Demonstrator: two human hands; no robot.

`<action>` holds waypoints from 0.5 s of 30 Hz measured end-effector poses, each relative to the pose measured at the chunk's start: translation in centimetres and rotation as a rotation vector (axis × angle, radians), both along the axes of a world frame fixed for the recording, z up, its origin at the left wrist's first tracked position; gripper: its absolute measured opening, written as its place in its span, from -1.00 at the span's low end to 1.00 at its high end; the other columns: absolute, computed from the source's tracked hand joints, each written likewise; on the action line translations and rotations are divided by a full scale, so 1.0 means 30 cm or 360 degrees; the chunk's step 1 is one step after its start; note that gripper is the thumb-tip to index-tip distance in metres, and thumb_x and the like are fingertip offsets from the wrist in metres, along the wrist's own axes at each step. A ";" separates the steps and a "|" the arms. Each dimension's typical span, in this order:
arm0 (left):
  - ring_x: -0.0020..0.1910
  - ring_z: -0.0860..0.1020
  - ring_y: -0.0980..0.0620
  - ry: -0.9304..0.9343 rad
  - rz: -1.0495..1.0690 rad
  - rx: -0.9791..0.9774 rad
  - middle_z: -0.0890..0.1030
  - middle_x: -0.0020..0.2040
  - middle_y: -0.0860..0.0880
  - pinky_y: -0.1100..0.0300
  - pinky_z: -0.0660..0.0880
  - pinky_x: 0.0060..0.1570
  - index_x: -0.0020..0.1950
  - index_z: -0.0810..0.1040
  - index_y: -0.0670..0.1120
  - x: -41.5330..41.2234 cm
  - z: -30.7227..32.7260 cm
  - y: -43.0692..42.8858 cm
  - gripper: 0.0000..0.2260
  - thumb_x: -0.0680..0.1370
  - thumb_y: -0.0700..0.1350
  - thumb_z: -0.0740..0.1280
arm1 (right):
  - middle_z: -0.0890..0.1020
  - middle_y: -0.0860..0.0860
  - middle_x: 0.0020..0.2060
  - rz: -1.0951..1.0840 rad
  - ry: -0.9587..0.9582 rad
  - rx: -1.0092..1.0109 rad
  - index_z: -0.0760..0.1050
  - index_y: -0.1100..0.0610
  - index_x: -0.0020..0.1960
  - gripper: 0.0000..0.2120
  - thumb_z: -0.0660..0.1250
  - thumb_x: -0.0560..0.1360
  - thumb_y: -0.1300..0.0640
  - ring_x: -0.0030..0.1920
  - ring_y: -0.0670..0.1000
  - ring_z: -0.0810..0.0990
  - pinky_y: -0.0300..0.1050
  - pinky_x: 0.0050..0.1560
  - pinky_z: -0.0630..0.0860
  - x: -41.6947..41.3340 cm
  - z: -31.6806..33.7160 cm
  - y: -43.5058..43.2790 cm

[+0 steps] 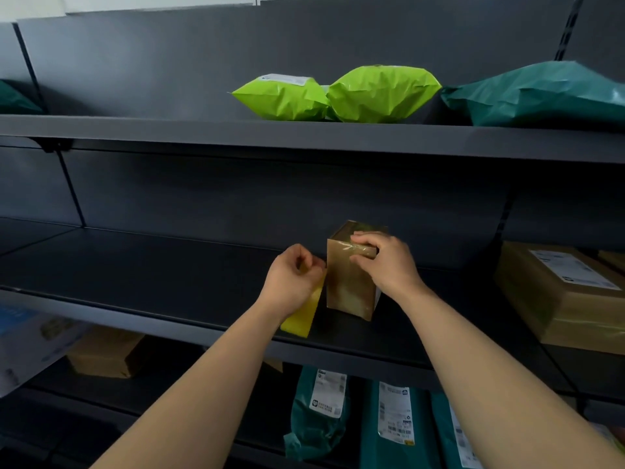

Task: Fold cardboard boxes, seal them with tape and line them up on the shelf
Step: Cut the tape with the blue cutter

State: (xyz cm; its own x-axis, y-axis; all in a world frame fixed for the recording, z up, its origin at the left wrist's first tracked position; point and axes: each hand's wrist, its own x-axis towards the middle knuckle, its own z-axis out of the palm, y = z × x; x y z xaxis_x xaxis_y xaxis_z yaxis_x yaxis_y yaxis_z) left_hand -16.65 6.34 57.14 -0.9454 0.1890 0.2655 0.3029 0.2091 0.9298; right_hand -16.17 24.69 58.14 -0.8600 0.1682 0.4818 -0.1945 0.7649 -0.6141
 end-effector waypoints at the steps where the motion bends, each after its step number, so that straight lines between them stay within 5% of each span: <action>1: -0.06 0.58 0.10 -0.0001 0.0048 -0.0041 0.62 0.00 -0.02 0.32 0.47 -0.21 -0.10 0.42 -0.15 -0.001 0.004 0.000 -0.88 0.53 -0.24 0.36 | 0.56 -0.10 0.25 0.0003 0.0002 -0.0007 0.57 0.04 0.26 -0.63 0.46 0.46 0.17 0.30 -0.07 0.45 -0.08 0.37 0.37 0.001 0.002 0.001; 4: -0.13 0.52 0.10 0.0001 0.0112 0.0038 0.54 0.07 -0.05 0.33 0.43 -0.26 0.27 0.39 -0.07 -0.008 0.013 -0.010 -0.66 0.53 -0.23 0.36 | 0.57 -0.10 0.25 0.0021 0.0012 -0.0026 0.57 0.06 0.25 -0.64 0.45 0.46 0.18 0.29 -0.09 0.46 -0.15 0.36 0.36 0.005 0.002 0.004; 7: -0.11 0.54 0.06 0.0006 -0.0004 0.0122 0.51 0.02 -0.06 0.33 0.46 -0.20 0.55 -0.03 0.22 -0.031 0.008 -0.034 -0.24 0.56 -0.27 0.32 | 0.57 -0.12 0.23 0.0024 0.0023 -0.0071 0.59 0.04 0.23 -0.66 0.46 0.46 0.13 0.28 -0.10 0.47 -0.15 0.34 0.38 0.002 -0.001 0.005; 15: -0.23 0.47 0.19 0.0109 0.0340 -0.0082 0.48 -0.17 0.17 0.33 0.42 -0.27 0.55 0.12 0.06 -0.148 -0.035 -0.074 -0.49 0.65 -0.25 0.15 | 0.57 -0.15 0.22 0.0038 -0.0024 -0.0104 0.59 0.02 0.21 -0.67 0.46 0.45 0.16 0.30 -0.10 0.46 -0.19 0.35 0.34 -0.001 0.003 0.007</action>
State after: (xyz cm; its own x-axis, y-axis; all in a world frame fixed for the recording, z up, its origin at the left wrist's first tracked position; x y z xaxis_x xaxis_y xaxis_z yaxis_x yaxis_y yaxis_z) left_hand -21.10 4.12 56.08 -0.9455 0.0014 0.3257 0.3088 0.3222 0.8949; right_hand -16.19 24.91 58.23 -0.8713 0.1783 0.4571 -0.2023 0.7183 -0.6657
